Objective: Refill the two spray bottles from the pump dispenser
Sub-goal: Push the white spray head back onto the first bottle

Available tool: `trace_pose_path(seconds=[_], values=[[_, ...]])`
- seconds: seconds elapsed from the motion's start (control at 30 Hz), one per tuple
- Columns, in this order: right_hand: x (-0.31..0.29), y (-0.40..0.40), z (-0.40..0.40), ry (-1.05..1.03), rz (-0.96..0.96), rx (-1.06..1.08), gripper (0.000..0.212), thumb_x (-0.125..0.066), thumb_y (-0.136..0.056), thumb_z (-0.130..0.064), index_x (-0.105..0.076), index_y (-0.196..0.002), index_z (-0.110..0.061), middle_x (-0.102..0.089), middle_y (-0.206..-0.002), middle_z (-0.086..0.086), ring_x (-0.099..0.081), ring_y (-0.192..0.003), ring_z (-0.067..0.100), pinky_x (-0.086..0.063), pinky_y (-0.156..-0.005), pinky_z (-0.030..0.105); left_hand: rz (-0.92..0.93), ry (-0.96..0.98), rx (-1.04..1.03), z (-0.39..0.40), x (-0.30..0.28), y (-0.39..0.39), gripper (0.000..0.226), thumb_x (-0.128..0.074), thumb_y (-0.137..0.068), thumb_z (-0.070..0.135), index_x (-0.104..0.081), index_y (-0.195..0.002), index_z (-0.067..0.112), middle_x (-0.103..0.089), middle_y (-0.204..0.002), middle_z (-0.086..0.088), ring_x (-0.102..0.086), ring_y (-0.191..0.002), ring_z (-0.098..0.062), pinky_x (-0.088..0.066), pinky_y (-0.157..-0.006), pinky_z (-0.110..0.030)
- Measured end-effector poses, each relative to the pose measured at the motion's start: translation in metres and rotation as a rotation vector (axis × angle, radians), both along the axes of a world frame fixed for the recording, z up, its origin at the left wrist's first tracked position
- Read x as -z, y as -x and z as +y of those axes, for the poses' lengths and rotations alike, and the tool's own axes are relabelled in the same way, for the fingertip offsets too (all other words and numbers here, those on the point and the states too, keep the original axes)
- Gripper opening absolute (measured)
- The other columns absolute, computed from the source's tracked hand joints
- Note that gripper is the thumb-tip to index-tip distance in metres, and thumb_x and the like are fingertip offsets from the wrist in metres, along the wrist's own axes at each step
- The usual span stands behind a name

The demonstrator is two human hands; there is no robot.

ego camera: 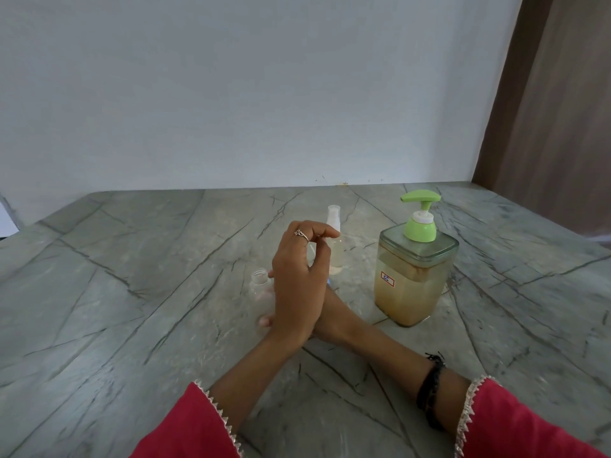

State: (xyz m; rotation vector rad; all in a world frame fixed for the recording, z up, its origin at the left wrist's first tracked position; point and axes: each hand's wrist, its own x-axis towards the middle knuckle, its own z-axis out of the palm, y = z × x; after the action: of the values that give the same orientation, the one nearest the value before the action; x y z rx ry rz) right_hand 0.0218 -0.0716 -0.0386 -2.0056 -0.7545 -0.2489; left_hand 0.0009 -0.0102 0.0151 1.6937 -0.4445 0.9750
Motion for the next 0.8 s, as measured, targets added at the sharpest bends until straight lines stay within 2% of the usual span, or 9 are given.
trace_pose_path(seconds=[0.17, 0.2, 0.3, 0.37, 0.43, 0.53, 0.67, 0.77, 0.8], values=[[0.002, -0.007, 0.007, 0.001, 0.018, 0.051, 0.016, -0.059, -0.088, 0.001, -0.063, -0.099, 0.011, -0.066, -0.095, 0.026, -0.064, -0.09, 0.033, -0.053, -0.078, 0.048, -0.014, 0.009, -0.01, 0.007, -0.005, -0.004, 0.026, -0.048, -0.082, 0.001, -0.058, -0.082, 0.024, -0.06, -0.085, 0.01, -0.057, -0.086, -0.003, -0.043, -0.081, -0.011], [-0.001, -0.006, 0.005, -0.02, 0.03, 0.068, 0.018, -0.058, -0.087, -0.002, -0.063, -0.098, 0.012, -0.067, -0.094, 0.023, -0.064, -0.086, 0.03, -0.054, -0.077, 0.044, -0.022, 0.006, -0.011, 0.009, -0.005, -0.005, 0.027, -0.048, -0.082, 0.0, -0.058, -0.082, 0.025, -0.059, -0.085, 0.011, -0.058, -0.086, -0.003, -0.043, -0.081, -0.011], [-0.012, -0.001, -0.004, -0.082, 0.034, 0.098, 0.028, -0.06, -0.084, -0.012, -0.059, -0.11, -0.003, -0.063, -0.099, 0.0, -0.059, -0.086, 0.003, -0.049, -0.077, 0.011, -0.032, 0.001, -0.016, 0.015, -0.007, -0.01, 0.028, -0.049, -0.082, -0.002, -0.058, -0.082, 0.024, -0.058, -0.086, 0.014, -0.058, -0.087, -0.006, -0.042, -0.083, -0.011], [-0.015, -0.002, -0.009, -0.124, 0.069, 0.133, 0.03, -0.068, -0.082, -0.014, -0.056, -0.109, -0.018, -0.062, -0.097, -0.011, -0.056, -0.085, -0.005, -0.043, -0.074, 0.005, -0.039, -0.005, -0.046, 0.019, -0.007, -0.013, 0.028, -0.049, -0.082, -0.002, -0.058, -0.083, 0.024, -0.058, -0.086, 0.014, -0.057, -0.088, -0.01, -0.039, -0.083, -0.009], [-0.015, -0.005, -0.012, -0.179, 0.113, 0.194, 0.031, -0.071, -0.08, -0.02, -0.053, -0.104, -0.028, -0.061, -0.094, -0.014, -0.057, -0.086, -0.004, -0.044, -0.073, 0.008, -0.023, -0.003, -0.082, 0.024, -0.006, -0.018, 0.026, -0.049, -0.082, -0.002, -0.06, -0.084, 0.022, -0.059, -0.087, 0.012, -0.057, -0.089, -0.012, -0.039, -0.081, -0.01], [-0.017, -0.005, -0.015, -0.254, 0.135, 0.248, 0.032, -0.072, -0.08, -0.025, -0.052, -0.105, -0.033, -0.061, -0.098, -0.011, -0.058, -0.09, 0.002, -0.047, -0.07, 0.009, 0.083, 0.067, -0.072, 0.032, -0.003, -0.029, 0.024, -0.051, -0.084, -0.001, -0.061, -0.089, 0.021, -0.061, -0.092, 0.011, -0.058, -0.093, -0.01, -0.043, -0.082, -0.017], [-0.023, -0.002, -0.018, -0.347, 0.124, 0.271, 0.033, -0.073, -0.08, -0.021, -0.052, -0.104, -0.03, -0.06, -0.098, -0.011, -0.059, -0.088, 0.005, -0.049, -0.068, 0.009, 0.338, 0.194, 0.092, 0.041, 0.001, -0.038, 0.007, -0.059, -0.089, 0.012, -0.06, -0.095, 0.017, -0.062, -0.095, 0.006, -0.057, -0.087, 0.004, -0.045, -0.078, -0.013], [-0.027, -0.002, -0.02, -0.374, 0.13, 0.293, 0.034, -0.074, -0.08, -0.019, -0.052, -0.105, -0.025, -0.06, -0.096, -0.009, -0.06, -0.084, 0.005, -0.047, -0.063, 0.007, 0.436, 0.161, 0.238, 0.047, 0.009, -0.046, 0.013, -0.065, -0.085, 0.032, -0.06, -0.094, 0.025, -0.064, -0.097, 0.004, -0.061, -0.094, -0.012, -0.05, -0.084, -0.03], [-0.028, -0.002, -0.021, -0.381, 0.127, 0.3, 0.034, -0.074, -0.08, -0.02, -0.052, -0.107, -0.023, -0.061, -0.095, -0.007, -0.06, -0.084, 0.005, -0.047, -0.063, 0.007, 0.455, 0.137, 0.283, 0.047, 0.01, -0.047, 0.019, -0.066, -0.079, 0.04, -0.06, -0.093, 0.028, -0.065, -0.098, 0.004, -0.061, -0.095, -0.013, -0.051, -0.083, -0.031]])
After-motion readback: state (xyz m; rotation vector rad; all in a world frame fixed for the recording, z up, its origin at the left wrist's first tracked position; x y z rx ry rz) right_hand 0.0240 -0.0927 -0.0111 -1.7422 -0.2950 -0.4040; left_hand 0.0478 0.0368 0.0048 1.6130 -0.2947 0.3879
